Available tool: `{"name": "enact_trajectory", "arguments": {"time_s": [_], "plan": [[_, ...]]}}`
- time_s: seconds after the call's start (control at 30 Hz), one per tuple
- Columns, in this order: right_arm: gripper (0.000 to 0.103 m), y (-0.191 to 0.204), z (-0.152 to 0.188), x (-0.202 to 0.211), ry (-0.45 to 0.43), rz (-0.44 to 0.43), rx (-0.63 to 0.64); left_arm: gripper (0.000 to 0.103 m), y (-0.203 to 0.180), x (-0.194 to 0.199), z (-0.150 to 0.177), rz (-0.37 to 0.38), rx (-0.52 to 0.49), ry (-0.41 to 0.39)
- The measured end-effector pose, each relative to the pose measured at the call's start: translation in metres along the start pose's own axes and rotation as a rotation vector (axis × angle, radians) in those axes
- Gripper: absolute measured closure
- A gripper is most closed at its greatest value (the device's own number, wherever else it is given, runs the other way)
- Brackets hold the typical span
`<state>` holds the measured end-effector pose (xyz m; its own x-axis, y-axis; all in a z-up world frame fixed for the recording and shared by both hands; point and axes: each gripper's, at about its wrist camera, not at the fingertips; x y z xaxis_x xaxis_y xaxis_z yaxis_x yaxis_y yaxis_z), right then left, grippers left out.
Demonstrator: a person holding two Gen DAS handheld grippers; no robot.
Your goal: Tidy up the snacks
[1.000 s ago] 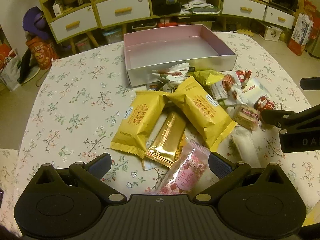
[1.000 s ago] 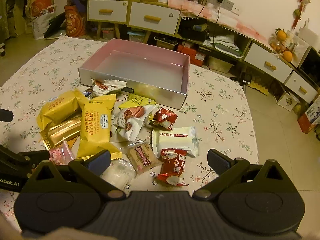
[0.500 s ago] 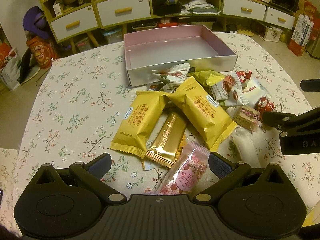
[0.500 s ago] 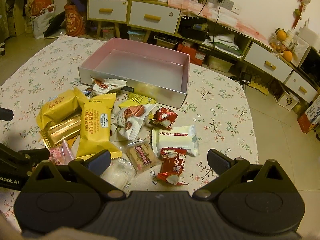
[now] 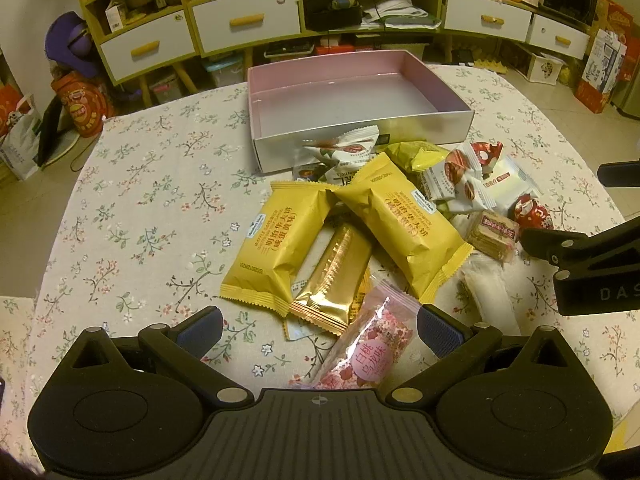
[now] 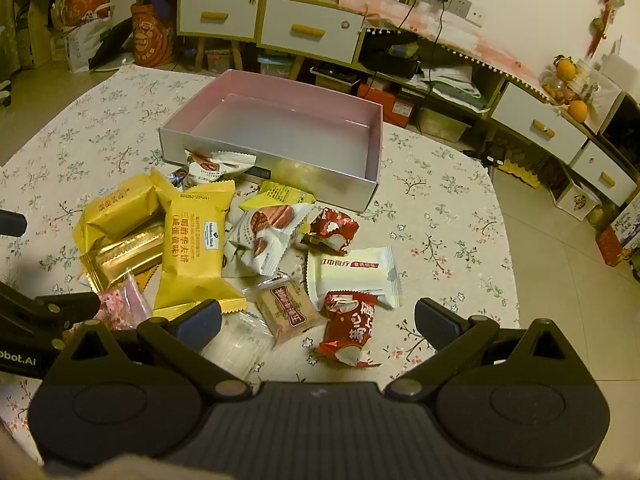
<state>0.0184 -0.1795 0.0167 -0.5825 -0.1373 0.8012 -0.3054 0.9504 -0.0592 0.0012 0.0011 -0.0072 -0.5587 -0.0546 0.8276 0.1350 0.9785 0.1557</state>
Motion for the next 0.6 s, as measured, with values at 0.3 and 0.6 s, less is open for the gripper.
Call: {"name": "enact_trajectory", "arguments": {"time_s": [0.3,0.6], "plan": [[0.000,0.0004,0.0003,-0.0004,0.004,0.001,0.002,0.000,0.0001,0.0000,0.0000,-0.001,0.002,0.000],[0.000,0.0003,-0.0001,-0.0016,0.021,-0.011,0.006,0.000,-0.0001,-0.0017,0.0008,0.001,-0.005,0.007]]}}
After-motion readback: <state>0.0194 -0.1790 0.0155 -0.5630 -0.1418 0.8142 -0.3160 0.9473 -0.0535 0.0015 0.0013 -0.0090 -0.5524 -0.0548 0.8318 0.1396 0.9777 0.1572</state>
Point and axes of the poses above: each gripper's, at about its wrist camera, not at the fingertips, and x roughly against the way its jaws point, y to its left, z to its underside, and after that the axes turned 6 degrees about -z, right-handed
